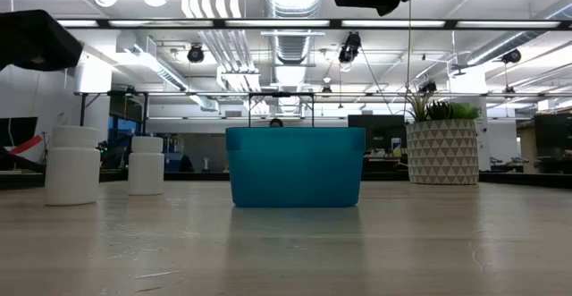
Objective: Pick and place pill bottles into a basket
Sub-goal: Put the medicine bottle in the blue bin
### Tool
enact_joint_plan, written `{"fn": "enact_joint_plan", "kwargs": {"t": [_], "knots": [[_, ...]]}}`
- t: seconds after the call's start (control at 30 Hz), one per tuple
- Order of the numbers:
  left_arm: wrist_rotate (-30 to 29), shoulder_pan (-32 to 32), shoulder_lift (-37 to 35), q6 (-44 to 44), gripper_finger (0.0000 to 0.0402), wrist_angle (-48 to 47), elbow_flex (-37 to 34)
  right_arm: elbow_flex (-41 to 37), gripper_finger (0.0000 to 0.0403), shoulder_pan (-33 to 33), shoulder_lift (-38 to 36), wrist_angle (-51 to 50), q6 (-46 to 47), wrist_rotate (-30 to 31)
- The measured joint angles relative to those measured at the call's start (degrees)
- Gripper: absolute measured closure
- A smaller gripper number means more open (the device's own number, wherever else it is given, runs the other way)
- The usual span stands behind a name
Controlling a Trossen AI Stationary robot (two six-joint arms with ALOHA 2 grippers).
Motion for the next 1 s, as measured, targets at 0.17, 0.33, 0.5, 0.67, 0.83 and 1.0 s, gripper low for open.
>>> {"fn": "enact_joint_plan", "kwargs": {"t": [0.17, 0.33, 0.5, 0.67, 0.83, 1.0], "knots": [[-0.02, 0.01, -0.02, -0.02, 0.0154, 3.77, -0.59, 0.0, 0.0302, 0.02, 0.0, -0.02, 0.0, 0.0], [-0.02, 0.02, -0.02, -0.02, 0.0154, 4.53, -0.59, 0.0, 0.0302, 0.01, 0.0, 0.0, 0.0, 0.02], [-0.04, 0.02, -0.02, -0.02, 0.0155, 4.54, -0.65, 0.0, 0.0302, 0.01, 0.0, -0.01, 0.0, 0.02], [-0.04, 0.02, -0.02, -0.04, 0.0171, 4.27, -1.19, 0.0, 0.0305, 0.01, 0.0, 0.0, -0.01, 0.01], [-0.08, 0.02, -0.02, -0.04, 0.0219, 4.28, -1.31, 0.0, 0.0303, 0.01, 0.0, -0.01, -0.01, 0.01], [-0.2, 0.07, -0.15, -0.08, 0.0257, 4.44, -1.29, 0.0, 0.0307, 0.02, 0.0, 0.0, -0.02, 0.02]]}}
